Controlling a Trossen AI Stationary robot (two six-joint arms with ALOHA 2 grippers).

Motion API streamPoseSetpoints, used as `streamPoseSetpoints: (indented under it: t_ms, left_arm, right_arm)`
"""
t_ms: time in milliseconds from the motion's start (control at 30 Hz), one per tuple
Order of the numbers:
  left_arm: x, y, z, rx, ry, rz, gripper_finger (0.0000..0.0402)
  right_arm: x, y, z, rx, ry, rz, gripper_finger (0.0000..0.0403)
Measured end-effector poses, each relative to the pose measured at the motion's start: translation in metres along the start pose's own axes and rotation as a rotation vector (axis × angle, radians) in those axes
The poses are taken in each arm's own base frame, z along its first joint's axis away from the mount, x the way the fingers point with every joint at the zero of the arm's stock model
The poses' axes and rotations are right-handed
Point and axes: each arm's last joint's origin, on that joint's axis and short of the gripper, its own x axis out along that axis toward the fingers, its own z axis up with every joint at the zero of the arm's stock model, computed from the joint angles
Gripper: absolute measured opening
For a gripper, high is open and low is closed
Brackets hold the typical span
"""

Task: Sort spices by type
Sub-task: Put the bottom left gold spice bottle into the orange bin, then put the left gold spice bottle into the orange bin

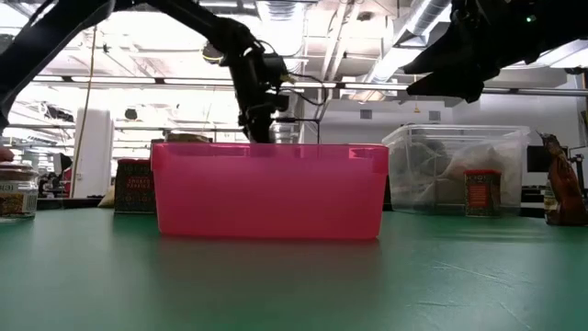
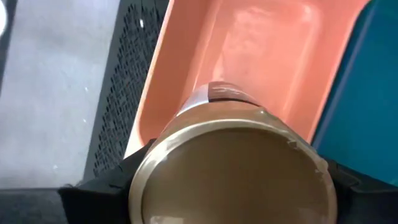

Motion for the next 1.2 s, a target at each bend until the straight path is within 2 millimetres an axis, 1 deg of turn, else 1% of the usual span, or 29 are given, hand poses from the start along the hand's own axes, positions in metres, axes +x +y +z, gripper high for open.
streamPoseSetpoints:
  t_ms: [100, 167, 300, 400, 533, 600, 667, 733, 800, 933, 1033, 1133, 1200]
  left_arm:
    - [0.013, 0.001, -0.003, -0.007, 0.046, -0.021, 0.0275]
    - [0.019, -0.002, -0.003, -0.002, 0.059, -0.029, 0.03]
    - [0.018, -0.007, 0.001, 0.017, 0.043, -0.03, 0.0355]
    - [0.016, -0.009, 0.003, 0.022, 0.032, -0.029, 0.0368]
    - [0.004, -0.009, 0.006, 0.026, 0.035, -0.028, 0.0368]
    - [-0.008, -0.011, 0.01, 0.032, 0.039, -0.03, 0.0367]
    - [-0.025, -0.016, 0.015, 0.055, 0.046, -0.04, 0.0366]
    - [-0.04, -0.029, 0.02, 0.084, 0.043, -0.065, 0.0365]
    - [-0.059, -0.043, 0.021, 0.098, -0.004, -0.116, 0.0365]
    - [-0.097, -0.086, 0.021, 0.164, -0.033, -0.124, 0.0365]
    - [-0.117, -0.123, 0.018, 0.217, -0.022, -0.121, 0.0365]
    - [-0.138, -0.16, 0.011, 0.27, -0.006, -0.099, 0.0365]
    - [-0.148, -0.179, 0.004, 0.293, 0.007, -0.095, 0.0365]
  right_arm:
    - [0.0, 0.0, 0.0, 0.0, 0.0, -0.002, 0.0285]
    - [0.0, 0.0, 0.0, 0.0, -0.001, -0.003, 0.0285]
    - [0.0, 0.0, 0.0, 0.0, -0.001, -0.004, 0.0285]
    - [0.0, 0.0, 0.0, 0.0, -0.001, -0.004, 0.0285]
    - [0.0, 0.0, 0.0, 0.0, -0.001, -0.004, 0.0285]
    - [0.0, 0.0, 0.0, 0.0, -0.001, -0.004, 0.0285]
    - [0.0, 0.0, 0.0, 0.0, -0.001, -0.004, 0.0285]
    - [0.0, 0.0, 0.0, -0.002, 0.002, -0.005, 0.0285]
    - [0.0, -0.001, -0.001, -0.006, 0.007, -0.007, 0.0285]
    - [0.0, -0.001, -0.001, -0.011, 0.011, -0.008, 0.0285]
    - [0.0, -0.001, -0.001, -0.017, 0.01, -0.008, 0.0285]
    - [0.0, -0.001, -0.001, -0.017, 0.01, -0.008, 0.0285]
    - [0.0, 0.0, -0.001, -0.015, 0.011, -0.003, 0.0286]
